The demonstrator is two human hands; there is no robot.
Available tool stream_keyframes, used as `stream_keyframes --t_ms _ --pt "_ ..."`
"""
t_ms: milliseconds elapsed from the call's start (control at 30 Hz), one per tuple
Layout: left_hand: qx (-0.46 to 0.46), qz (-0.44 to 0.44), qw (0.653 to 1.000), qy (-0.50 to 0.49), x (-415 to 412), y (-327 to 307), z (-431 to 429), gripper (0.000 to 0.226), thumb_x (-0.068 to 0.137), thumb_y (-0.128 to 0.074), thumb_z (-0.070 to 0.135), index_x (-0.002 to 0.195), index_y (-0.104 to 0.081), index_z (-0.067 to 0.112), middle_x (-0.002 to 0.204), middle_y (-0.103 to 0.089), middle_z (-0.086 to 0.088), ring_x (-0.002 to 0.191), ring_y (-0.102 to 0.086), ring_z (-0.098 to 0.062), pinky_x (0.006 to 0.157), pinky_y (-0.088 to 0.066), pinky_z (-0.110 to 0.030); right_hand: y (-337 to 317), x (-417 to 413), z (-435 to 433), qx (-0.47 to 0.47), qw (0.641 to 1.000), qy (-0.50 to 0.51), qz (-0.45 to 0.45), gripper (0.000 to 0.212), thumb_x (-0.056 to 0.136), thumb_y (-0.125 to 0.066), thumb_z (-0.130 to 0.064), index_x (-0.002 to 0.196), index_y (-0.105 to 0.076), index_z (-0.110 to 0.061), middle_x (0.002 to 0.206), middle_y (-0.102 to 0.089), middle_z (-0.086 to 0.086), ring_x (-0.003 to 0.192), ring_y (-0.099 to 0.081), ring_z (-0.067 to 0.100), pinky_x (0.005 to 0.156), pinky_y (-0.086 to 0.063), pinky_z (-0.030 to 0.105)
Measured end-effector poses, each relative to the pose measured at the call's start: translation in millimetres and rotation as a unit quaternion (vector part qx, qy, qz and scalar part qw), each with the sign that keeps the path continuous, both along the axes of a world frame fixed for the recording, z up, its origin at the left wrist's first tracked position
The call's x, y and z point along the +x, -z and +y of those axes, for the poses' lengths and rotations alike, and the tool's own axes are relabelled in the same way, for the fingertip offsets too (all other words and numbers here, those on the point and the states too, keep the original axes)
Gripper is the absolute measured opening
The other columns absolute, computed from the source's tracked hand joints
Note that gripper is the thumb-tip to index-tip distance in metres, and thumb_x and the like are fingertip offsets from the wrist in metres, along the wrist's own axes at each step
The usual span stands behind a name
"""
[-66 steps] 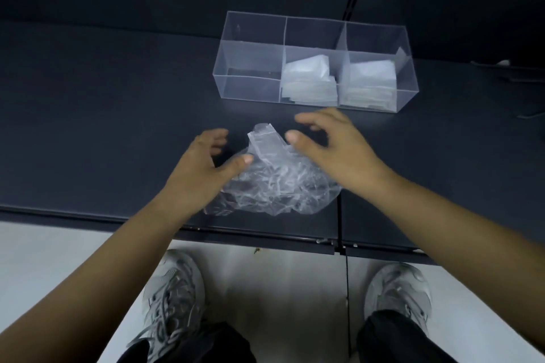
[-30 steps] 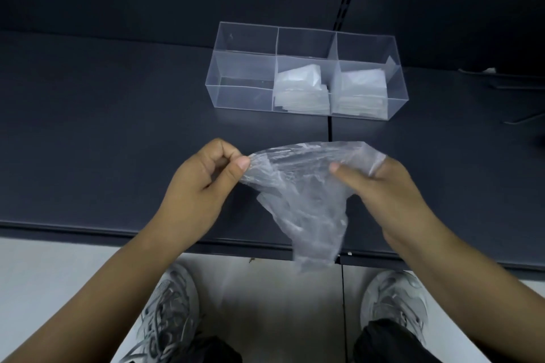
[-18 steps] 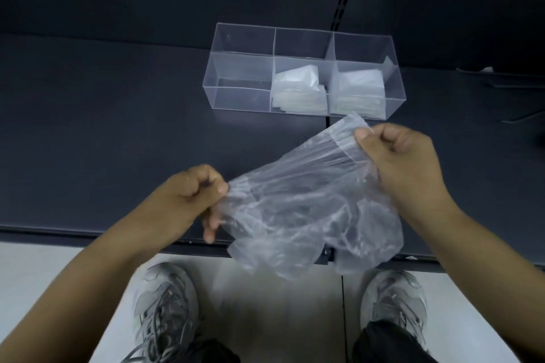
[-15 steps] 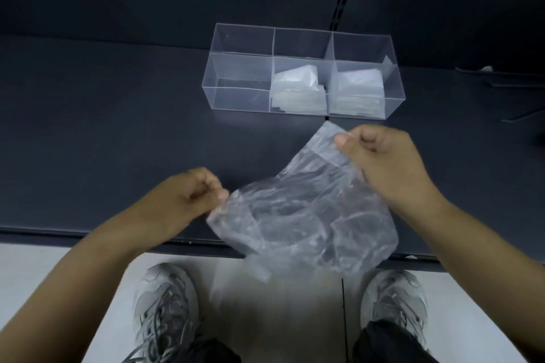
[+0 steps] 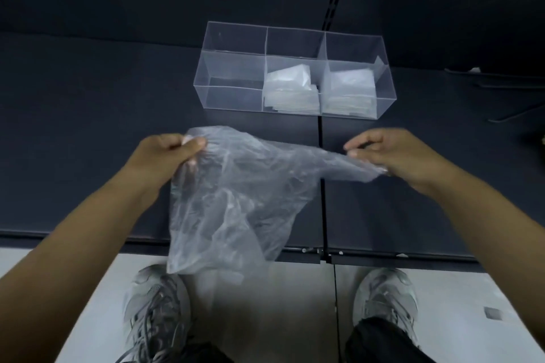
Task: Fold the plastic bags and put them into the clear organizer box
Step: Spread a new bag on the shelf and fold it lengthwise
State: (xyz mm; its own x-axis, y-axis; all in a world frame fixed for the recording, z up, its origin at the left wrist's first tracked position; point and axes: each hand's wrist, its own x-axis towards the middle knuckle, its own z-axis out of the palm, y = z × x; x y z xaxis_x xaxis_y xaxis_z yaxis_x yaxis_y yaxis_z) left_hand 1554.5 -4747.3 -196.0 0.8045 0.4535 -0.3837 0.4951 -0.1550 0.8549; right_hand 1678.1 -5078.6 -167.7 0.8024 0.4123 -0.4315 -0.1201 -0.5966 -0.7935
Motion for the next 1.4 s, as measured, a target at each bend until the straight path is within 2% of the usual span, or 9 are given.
stream_keyframes --t_ms 133,300,500,667,833,1000,1133,1233,1400 --pt "0.01 0.004 0.999 -0.044 -4 12 15 0.04 0.087 -0.069 0.034 0.083 -0.068 -0.006 0.062 -0.068 -0.009 0.057 -0.058 -0.014 0.062 -0.048 -0.024 10 3 -24 0.052 0.993 0.093 -0.047 0.019 0.091 -0.06 -0.028 0.101 -0.068 -0.013 0.072 -0.063 -0.002 0.061 -0.054 0.007 0.059 -0.045 0.012" --pt "0.009 -0.002 0.999 -0.053 -5 22 23 0.04 0.087 -0.068 0.035 0.069 -0.065 -0.002 0.049 -0.061 -0.004 0.046 -0.048 -0.014 0.053 -0.043 -0.024 20 -17 -15 0.053 0.997 -0.003 -0.048 0.035 0.076 -0.076 -0.036 0.108 -0.061 -0.036 0.097 -0.059 -0.009 0.085 -0.057 0.004 0.078 -0.048 0.016" --pt "0.001 -0.012 0.998 -0.059 -5 23 22 0.038 0.087 -0.068 0.033 0.073 -0.065 -0.002 0.048 -0.061 -0.003 0.048 -0.048 -0.019 0.057 -0.044 -0.029 35 -28 17 0.049 0.993 0.086 -0.07 0.005 0.083 -0.073 -0.022 0.081 -0.072 -0.018 0.09 -0.069 0.002 0.077 -0.058 0.007 0.072 -0.044 0.015" --pt "-0.01 -0.014 0.995 -0.102 -3 21 18 0.035 0.089 -0.066 0.036 0.071 -0.069 0.006 0.053 -0.065 -0.002 0.05 -0.055 -0.017 0.054 -0.048 -0.027 27 -8 8 0.189 0.951 0.246 0.017 0.02 0.095 -0.054 -0.012 0.076 -0.059 -0.018 0.068 -0.069 -0.007 0.067 -0.062 0.005 0.065 -0.047 0.018" --pt "-0.009 -0.021 0.995 -0.097 13 15 1 0.033 0.091 -0.064 0.033 0.067 -0.063 0.01 0.047 -0.061 0.0 0.037 -0.051 -0.009 0.04 -0.041 -0.015 28 18 3 0.102 0.948 0.293 -0.072 0.017 0.091 -0.057 -0.005 0.078 -0.061 -0.015 0.057 -0.06 -0.002 0.042 -0.048 0.002 0.047 -0.042 0.016" --pt "-0.131 -0.008 0.982 -0.133 19 8 -4 0.022 0.093 -0.061 0.034 0.095 -0.066 0.013 0.088 -0.073 -0.004 0.071 -0.071 -0.014 0.056 -0.057 -0.024 31 17 1 0.037 0.932 0.319 -0.169 0.017 0.091 -0.06 -0.021 0.106 -0.058 -0.012 0.088 -0.064 0.001 0.073 -0.06 0.003 0.072 -0.048 0.018" --pt "-0.214 0.019 0.965 -0.148 -14 1 3 0.026 0.092 -0.06 0.04 0.099 -0.06 0.015 0.102 -0.07 -0.005 0.087 -0.07 -0.015 0.059 -0.058 -0.027 20 -50 24 0.052 0.959 0.205 -0.188 0.012 0.087 -0.067 -0.023 0.094 -0.062 -0.014 0.087 -0.064 -0.003 0.071 -0.055 -0.007 0.068 -0.041 0.005" --pt "-0.242 0.048 0.959 -0.139 -55 -2 -4 0.033 0.083 -0.066 0.041 0.101 -0.059 0.014 0.099 -0.073 -0.009 0.089 -0.072 -0.019 0.061 -0.059 -0.028 16 -117 45 0.072 0.987 0.09 -0.107 0.009 0.083 -0.07 -0.029 0.079 -0.065 -0.023 0.072 -0.065 -0.006 0.063 -0.058 0.001 0.059 -0.044 0.009" --pt "-0.264 0.09 0.957 -0.075 -98 -1 -38 0.046 0.07 -0.07 0.04 0.1 -0.068 0.005 0.091 -0.075 -0.011 0.085 -0.073 -0.025 0.062 -0.058 -0.027 25 -171 62 0.08 0.968 0.025 0.238 0.024 0.086 -0.067 -0.037 0.084 -0.07 -0.013 0.07 -0.07 0.008 0.049 -0.057 0.015 0.044 -0.042 0.024"
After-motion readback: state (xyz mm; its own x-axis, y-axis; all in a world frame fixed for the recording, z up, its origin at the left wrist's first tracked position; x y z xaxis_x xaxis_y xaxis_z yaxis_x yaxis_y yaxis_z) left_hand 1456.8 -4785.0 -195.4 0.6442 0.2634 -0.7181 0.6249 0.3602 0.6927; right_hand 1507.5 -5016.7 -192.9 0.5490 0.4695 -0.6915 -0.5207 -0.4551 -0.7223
